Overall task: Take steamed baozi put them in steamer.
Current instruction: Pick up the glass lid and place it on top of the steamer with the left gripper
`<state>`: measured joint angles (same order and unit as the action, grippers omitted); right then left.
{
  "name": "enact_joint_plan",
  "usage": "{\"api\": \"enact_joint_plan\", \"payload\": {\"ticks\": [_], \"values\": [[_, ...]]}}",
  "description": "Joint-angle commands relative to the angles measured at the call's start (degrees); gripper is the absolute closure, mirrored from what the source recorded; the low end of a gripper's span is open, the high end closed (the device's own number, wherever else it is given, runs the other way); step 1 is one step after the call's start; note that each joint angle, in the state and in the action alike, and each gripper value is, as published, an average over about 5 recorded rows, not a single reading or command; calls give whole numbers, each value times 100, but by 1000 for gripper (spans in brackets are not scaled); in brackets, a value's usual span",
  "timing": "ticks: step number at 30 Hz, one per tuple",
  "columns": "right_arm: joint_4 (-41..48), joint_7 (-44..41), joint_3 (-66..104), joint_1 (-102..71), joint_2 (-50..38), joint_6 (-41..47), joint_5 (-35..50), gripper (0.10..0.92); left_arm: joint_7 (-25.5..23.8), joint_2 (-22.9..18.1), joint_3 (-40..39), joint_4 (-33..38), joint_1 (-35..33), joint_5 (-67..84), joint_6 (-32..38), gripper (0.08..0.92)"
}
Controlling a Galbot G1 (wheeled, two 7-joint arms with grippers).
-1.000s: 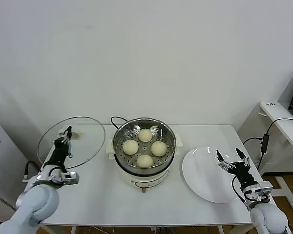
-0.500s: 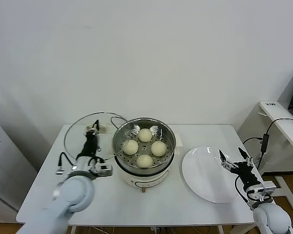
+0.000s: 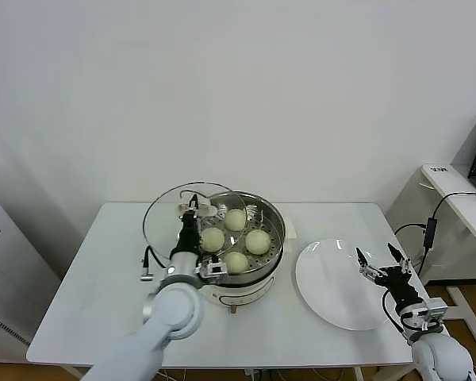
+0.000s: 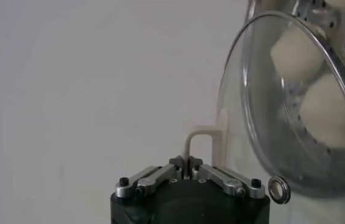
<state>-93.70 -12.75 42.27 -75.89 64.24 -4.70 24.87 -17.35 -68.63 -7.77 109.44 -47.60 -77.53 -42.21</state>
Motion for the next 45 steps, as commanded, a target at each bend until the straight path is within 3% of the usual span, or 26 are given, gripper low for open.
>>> {"api": "enact_joint_plan", "payload": {"ticks": [1,15,45], "values": [[16,-3,-13,1,-2,-9,-21,203,-99,-904,-313,-525,181,-619,-165,895],[81,-35,9,-24,8,-43,-27,203,-27,-1443,-446,-886,129,-979,-126,895],[153,-77,14,-19,70,-94,-78,203,245,-1631,-345,-1285,-62,-961,146,895]]}}
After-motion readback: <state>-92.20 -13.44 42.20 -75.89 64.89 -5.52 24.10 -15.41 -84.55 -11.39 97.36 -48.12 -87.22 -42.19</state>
